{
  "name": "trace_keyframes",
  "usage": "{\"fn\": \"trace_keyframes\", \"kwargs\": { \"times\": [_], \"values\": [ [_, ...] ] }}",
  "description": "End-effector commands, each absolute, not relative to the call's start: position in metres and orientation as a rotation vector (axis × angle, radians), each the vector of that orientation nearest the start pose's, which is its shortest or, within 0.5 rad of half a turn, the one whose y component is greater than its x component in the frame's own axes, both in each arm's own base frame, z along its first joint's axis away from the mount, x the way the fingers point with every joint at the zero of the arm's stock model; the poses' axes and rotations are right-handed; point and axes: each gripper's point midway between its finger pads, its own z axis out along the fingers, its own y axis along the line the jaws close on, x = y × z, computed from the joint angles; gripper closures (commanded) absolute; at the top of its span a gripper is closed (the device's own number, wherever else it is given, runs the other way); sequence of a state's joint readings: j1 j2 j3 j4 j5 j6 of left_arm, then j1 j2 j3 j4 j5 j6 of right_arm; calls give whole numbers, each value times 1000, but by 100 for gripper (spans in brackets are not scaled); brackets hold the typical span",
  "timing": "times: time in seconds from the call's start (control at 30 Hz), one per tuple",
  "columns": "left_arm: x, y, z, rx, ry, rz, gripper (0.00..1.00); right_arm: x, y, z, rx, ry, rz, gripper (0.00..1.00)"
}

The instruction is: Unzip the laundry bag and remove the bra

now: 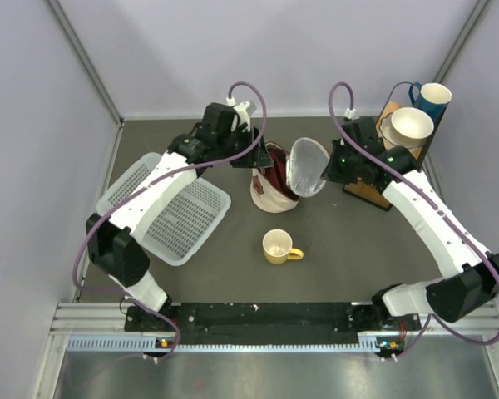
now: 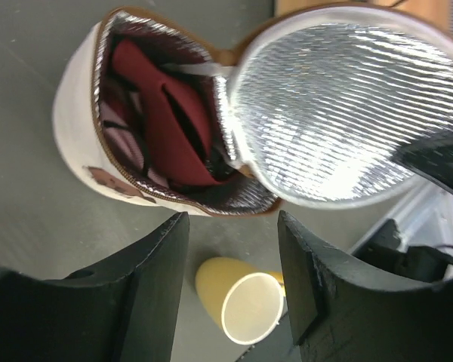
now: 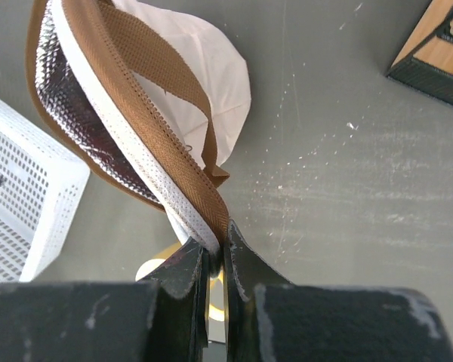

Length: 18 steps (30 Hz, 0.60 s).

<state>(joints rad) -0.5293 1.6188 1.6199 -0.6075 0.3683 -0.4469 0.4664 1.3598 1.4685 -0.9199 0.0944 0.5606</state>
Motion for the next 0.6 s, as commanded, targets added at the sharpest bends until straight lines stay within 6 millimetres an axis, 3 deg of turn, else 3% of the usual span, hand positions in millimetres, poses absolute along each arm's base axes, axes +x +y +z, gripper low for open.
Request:
{"fn": "trace_keyframes", "kwargs": {
  "times": [0.0, 0.13, 0.17, 0.23, 0.43, 0.57],
  "values": [
    [364, -299, 273, 243, 2255, -763, 44, 314, 166, 276, 328, 2265, 486, 100],
    [371, -315, 266, 267, 2268, -759, 44, 307, 164, 283, 335, 2247, 516, 100],
    [374, -318, 272, 272, 2253, -752, 46, 305, 165, 283, 327, 2250, 524, 100],
    [376, -323, 259, 281, 2300, -725, 48, 303, 167, 286, 312, 2250, 538, 100],
    [388, -341, 255, 299, 2276, -708, 54, 300, 165, 287, 294, 2242, 535, 100],
    [397, -344, 225, 282, 2333, -630, 58, 299, 163, 291, 285, 2231, 533, 100]
  ]
}}
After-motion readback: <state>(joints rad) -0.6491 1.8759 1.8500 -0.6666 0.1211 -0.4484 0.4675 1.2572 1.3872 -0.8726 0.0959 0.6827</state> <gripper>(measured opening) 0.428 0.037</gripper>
